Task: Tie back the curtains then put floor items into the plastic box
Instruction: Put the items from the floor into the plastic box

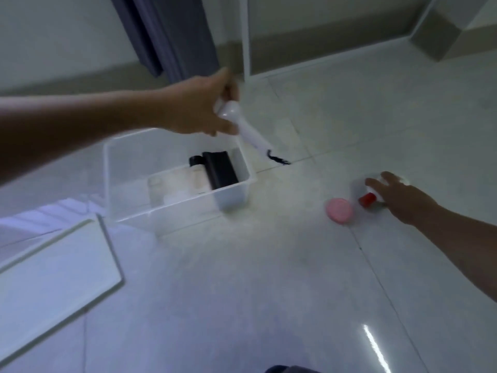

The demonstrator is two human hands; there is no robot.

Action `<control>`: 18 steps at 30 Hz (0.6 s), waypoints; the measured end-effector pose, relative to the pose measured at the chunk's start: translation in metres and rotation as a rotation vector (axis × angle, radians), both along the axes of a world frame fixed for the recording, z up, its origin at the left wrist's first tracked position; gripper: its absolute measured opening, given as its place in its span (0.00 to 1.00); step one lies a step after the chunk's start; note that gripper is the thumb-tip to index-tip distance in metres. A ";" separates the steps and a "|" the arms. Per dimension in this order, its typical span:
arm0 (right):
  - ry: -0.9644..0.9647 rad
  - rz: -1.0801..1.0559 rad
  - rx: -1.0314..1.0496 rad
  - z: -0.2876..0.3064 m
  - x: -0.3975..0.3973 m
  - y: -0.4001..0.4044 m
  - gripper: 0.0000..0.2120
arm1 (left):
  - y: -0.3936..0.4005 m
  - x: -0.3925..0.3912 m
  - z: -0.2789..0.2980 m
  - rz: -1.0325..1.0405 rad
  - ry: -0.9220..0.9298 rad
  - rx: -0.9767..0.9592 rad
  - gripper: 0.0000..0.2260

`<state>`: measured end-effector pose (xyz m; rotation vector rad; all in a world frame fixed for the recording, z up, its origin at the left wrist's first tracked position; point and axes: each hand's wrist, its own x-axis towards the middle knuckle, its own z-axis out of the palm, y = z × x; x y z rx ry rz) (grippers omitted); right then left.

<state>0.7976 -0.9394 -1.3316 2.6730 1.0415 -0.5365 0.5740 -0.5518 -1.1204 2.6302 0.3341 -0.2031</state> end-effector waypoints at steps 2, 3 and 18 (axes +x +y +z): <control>-0.006 -0.007 0.004 -0.003 0.005 0.000 0.32 | 0.038 -0.023 -0.001 0.142 0.041 -0.027 0.20; -0.018 -0.005 0.000 -0.005 0.004 0.000 0.31 | 0.053 -0.033 -0.006 0.198 0.063 -0.049 0.20; -0.056 -0.015 -0.049 -0.002 -0.004 0.005 0.33 | 0.090 -0.049 -0.143 0.193 0.479 0.004 0.17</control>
